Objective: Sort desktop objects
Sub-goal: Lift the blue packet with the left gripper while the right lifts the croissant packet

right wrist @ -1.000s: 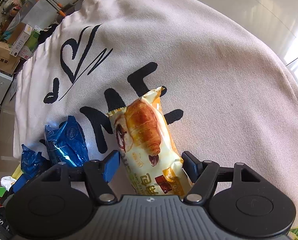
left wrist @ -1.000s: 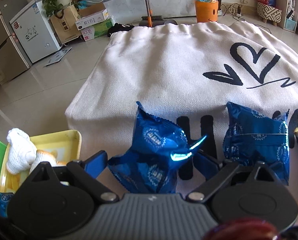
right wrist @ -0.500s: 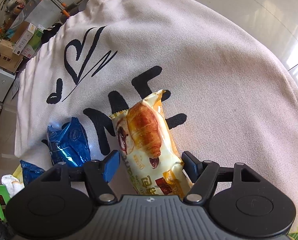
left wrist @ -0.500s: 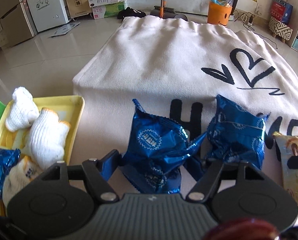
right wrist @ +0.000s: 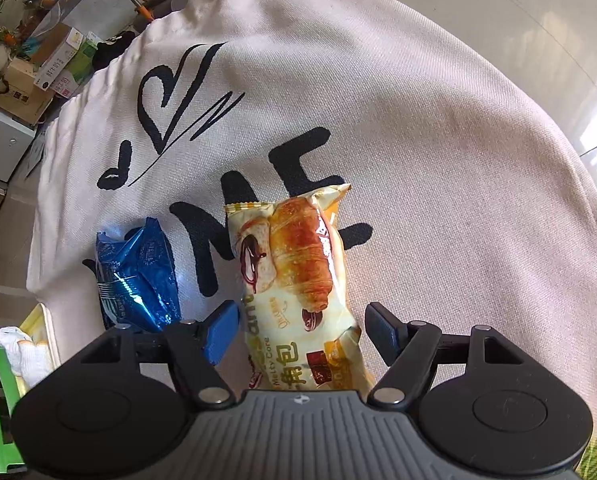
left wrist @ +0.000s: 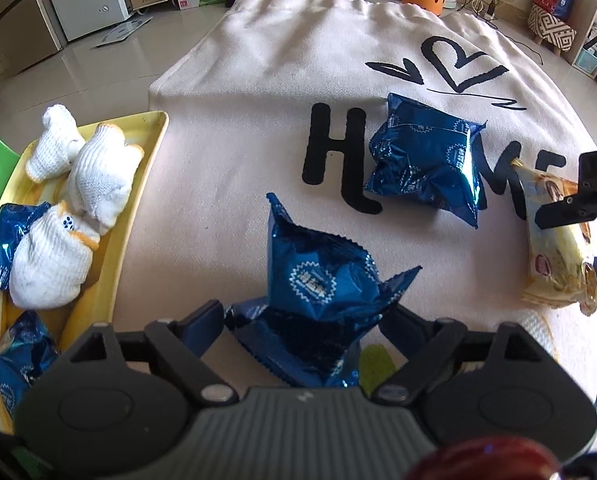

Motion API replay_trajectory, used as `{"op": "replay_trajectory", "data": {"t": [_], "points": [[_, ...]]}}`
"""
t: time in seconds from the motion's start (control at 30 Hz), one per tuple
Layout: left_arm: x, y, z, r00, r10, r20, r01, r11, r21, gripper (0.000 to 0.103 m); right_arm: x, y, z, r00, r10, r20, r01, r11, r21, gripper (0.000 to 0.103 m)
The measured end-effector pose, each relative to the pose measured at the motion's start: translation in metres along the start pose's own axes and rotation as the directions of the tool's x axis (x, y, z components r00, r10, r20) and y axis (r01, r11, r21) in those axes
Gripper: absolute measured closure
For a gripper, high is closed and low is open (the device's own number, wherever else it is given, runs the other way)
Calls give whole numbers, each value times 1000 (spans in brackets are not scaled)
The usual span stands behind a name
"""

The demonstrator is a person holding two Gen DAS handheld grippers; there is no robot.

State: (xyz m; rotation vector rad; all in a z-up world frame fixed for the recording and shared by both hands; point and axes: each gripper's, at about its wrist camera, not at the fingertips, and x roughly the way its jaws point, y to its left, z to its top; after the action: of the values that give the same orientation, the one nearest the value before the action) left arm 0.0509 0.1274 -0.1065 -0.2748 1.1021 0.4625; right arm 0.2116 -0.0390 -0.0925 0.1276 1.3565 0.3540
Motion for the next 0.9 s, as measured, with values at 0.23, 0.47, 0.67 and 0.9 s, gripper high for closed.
{"op": "replay_trajectory", "data": {"t": [0.23,0.47,0.67,0.9], "points": [[16,-11,2,998,44,-37,-43,998,38,4,7,12,-4,999,-41,-3,41,996,-79,28],[21,-17,0,998,60,-29,-59,997,53,1,12,24,-13,995,-90,43,96,981,-167,21],[23,-8,0,998,26,-59,-29,999,-44,0,19,37,-21,987,-145,69,159,951,-264,16],[23,-7,1,997,35,-63,-39,997,-63,0,25,43,-26,976,-189,104,213,923,-320,14]]}}
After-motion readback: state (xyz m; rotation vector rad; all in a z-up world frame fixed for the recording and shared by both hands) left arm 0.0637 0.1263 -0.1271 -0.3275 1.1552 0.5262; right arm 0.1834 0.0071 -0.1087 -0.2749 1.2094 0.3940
